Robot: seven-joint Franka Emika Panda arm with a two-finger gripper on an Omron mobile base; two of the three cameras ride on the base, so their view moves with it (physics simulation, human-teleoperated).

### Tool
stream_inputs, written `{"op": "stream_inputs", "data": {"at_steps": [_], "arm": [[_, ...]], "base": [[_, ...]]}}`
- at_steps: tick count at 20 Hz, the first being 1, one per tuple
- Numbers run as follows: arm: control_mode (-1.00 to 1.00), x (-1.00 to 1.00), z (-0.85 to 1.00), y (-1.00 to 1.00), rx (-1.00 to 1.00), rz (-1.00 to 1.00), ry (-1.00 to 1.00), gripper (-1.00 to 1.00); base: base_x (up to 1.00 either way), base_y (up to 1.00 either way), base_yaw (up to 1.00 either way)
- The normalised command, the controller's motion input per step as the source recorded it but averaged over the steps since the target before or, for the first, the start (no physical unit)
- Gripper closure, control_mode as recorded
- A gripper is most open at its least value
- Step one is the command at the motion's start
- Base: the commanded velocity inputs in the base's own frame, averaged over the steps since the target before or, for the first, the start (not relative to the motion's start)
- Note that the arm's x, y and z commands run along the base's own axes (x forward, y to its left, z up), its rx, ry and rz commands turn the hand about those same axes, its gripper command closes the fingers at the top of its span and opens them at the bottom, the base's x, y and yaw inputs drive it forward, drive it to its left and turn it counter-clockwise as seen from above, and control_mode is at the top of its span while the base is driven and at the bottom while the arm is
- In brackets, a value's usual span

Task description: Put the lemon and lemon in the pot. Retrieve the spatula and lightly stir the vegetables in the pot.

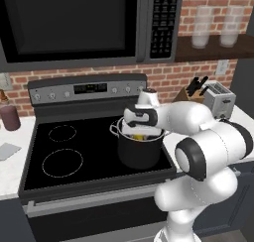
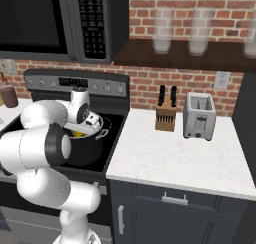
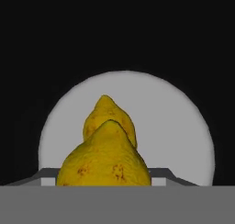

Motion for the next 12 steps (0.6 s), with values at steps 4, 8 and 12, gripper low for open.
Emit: {"op": "stream_inputs", "data": {"at_steps": [4,8,12], "arm": [[-1.0,0.0,-0.24,0.02,0.0,0.0,0.0,1.0],[-1.0,0.0,-0.18,0.01,0.0,0.0,0.0,1.0],[-1.0,0.0,-0.04,0.04,0.0,0.0,0.0,-1.0]], "base": [[0.0,0.0,0.0],[0.0,0.0,0.0],[0.0,0.0,0.0]]}}
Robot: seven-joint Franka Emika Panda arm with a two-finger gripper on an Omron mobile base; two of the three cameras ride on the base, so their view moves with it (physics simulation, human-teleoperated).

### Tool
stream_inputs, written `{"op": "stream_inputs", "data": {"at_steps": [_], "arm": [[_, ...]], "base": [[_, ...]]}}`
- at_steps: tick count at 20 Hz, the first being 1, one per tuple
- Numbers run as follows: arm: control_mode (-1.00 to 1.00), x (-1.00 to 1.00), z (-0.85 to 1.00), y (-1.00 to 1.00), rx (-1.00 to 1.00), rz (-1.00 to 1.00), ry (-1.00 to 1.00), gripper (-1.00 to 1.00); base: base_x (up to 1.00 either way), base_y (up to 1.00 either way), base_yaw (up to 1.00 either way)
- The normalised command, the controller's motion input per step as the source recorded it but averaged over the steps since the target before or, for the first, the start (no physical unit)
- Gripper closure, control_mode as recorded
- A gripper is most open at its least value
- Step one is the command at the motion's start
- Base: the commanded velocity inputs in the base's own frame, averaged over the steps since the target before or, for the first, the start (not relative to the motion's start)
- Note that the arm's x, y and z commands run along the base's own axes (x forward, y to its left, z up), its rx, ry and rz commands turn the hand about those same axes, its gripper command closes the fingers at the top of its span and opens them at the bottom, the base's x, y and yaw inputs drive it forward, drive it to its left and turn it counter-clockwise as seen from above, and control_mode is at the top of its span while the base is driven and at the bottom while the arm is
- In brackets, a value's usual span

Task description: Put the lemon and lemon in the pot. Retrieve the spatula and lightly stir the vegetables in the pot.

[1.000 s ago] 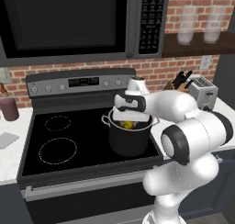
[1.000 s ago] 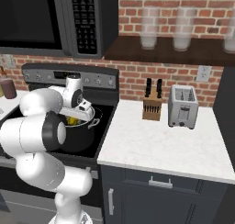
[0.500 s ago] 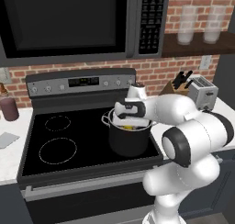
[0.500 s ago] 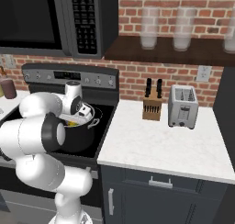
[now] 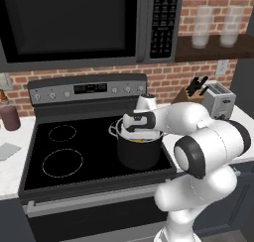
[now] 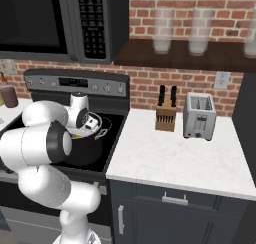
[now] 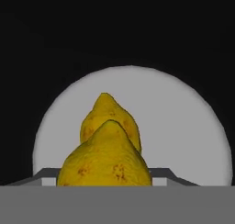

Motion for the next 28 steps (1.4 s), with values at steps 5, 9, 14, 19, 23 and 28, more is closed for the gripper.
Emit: {"op": "stream_inputs", "data": {"at_steps": [5,9,14,19,23,28], "arm": [[-1.0,0.0,0.09,0.0,0.0,0.0,0.0,-1.0],[-1.0,0.0,0.39,0.0,0.0,0.0,-0.01,-1.0],[-1.0,0.0,0.89,-0.11,0.0,0.0,0.0,-1.0],[-1.0,-0.28,0.96,-0.1,0.0,0.0,-0.06,-1.0],[-1.0,-0.69,0.85,-0.05,0.0,0.0,-0.14,-1.0],[-1.0,-0.91,0.52,-0.12,0.0,0.0,-0.16,-1.0]], "base": [[0.0,0.0,0.0],[0.0,0.0,0.0],[0.0,0.0,0.0],[0.0,0.0,0.0],[0.0,0.0,0.0],[0.0,0.0,0.0]]}}
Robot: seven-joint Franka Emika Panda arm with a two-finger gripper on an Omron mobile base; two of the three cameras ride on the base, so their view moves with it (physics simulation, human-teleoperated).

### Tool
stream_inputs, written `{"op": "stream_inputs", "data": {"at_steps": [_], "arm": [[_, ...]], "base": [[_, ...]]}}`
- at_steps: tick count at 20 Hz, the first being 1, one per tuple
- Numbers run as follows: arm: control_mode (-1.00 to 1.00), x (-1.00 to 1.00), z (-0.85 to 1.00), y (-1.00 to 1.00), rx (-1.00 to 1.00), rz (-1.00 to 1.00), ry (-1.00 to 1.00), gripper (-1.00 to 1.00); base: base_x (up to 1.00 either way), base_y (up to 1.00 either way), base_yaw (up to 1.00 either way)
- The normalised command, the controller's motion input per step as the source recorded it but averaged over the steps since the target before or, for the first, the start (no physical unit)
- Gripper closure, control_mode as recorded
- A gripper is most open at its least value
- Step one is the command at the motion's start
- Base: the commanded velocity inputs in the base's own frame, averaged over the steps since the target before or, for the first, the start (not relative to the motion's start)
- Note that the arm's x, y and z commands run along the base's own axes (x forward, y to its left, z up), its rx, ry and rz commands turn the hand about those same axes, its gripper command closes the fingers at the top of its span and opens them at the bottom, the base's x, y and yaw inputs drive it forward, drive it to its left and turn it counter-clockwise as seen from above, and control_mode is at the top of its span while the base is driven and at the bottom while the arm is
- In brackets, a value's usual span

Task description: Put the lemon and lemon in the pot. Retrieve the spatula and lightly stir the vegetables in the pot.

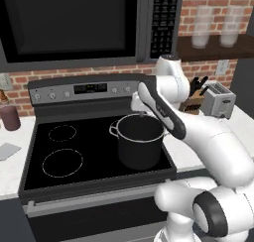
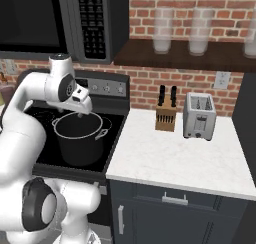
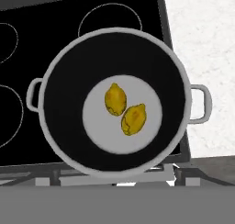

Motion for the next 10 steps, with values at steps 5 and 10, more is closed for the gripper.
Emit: {"op": "stream_inputs", "data": {"at_steps": [5,10], "arm": [[-1.0,-0.88,0.53,-0.27,0.0,0.0,-0.14,-1.0],[-1.0,-0.53,0.39,-0.1,0.0,0.0,-0.08,-1.0]], "base": [[0.0,0.0,0.0],[0.0,0.0,0.0]]}}
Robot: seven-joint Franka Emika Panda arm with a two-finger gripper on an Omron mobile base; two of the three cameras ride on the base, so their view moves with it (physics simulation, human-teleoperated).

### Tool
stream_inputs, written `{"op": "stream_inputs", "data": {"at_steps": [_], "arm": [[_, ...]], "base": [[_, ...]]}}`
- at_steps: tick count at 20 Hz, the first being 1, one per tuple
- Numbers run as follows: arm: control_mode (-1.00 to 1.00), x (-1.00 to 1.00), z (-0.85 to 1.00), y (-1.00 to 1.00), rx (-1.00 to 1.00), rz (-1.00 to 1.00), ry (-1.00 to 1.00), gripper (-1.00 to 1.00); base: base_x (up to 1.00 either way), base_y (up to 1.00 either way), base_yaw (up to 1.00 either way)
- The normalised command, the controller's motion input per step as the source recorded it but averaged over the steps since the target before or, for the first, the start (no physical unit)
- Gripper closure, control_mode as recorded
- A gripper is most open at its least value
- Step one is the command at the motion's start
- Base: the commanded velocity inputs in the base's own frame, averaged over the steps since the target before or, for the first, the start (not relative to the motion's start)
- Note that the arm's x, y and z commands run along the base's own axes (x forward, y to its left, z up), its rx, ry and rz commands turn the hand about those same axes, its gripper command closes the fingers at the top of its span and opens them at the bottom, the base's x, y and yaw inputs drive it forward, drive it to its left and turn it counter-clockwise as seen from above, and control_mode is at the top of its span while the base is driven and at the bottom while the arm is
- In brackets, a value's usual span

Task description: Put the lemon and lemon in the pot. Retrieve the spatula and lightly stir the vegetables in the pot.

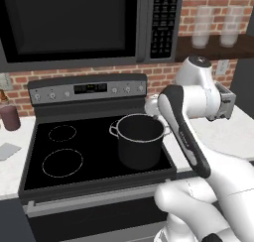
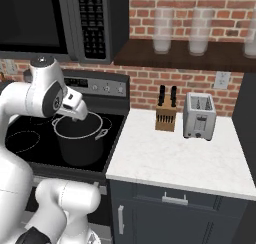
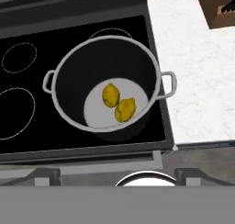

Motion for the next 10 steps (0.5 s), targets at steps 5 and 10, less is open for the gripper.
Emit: {"op": "stream_inputs", "data": {"at_steps": [5,10], "arm": [[-1.0,-0.21,0.16,0.0,-0.01,0.05,0.01,-1.0],[-1.0,0.0,0.0,0.0,0.0,0.02,0.01,-1.0]], "base": [[0.0,0.0,0.0],[0.0,0.0,0.0]]}}
